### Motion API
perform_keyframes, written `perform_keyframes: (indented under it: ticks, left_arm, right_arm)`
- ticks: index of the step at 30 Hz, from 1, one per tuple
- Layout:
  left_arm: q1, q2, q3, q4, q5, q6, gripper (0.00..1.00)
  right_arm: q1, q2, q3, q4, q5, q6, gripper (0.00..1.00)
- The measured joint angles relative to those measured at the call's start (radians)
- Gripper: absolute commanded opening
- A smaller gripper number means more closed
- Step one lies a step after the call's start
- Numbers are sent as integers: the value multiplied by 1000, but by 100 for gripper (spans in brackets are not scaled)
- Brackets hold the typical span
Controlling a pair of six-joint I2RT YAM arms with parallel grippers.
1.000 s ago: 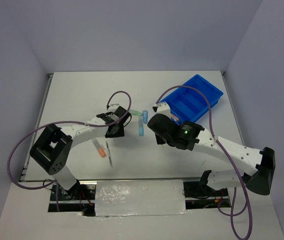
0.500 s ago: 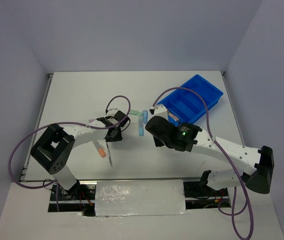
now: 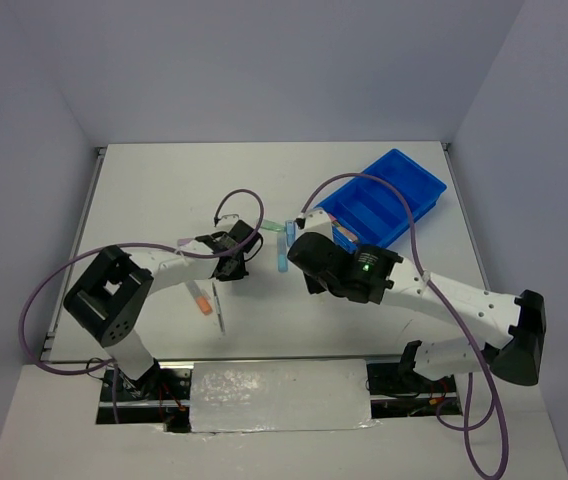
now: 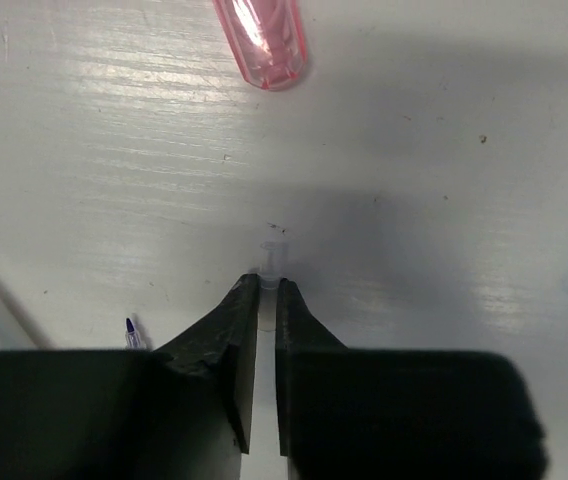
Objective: Sort the stationery into containers
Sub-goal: Close the pen cap on the pen.
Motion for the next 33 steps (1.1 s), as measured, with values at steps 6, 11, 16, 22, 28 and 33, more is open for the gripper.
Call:
perform_keyframes:
  ticks: [6, 11, 16, 22, 28, 33]
  left_arm:
    - [-1, -5, -7, 19, 2, 2, 0]
    - [1, -94, -53, -5, 35, -2, 0]
    - [1, -456, -80, -1, 60, -7, 0]
    - [0, -817, -101, 202, 101, -51, 0]
    - [-3, -914, -196, 340, 199, -87, 0]
    - [-4, -914, -219, 348, 242, -99, 0]
  right_arm:
    - [1, -36, -5, 26, -19, -16, 0]
    - [-16, -153, -171, 255, -106, -67, 0]
    - [-19, -201, -385, 539, -204, -42, 0]
    - [105, -174, -451, 743, -108, 55, 0]
    - [156, -109, -388, 874, -57, 71, 0]
    - [172, -61, -288, 895, -44, 46, 0]
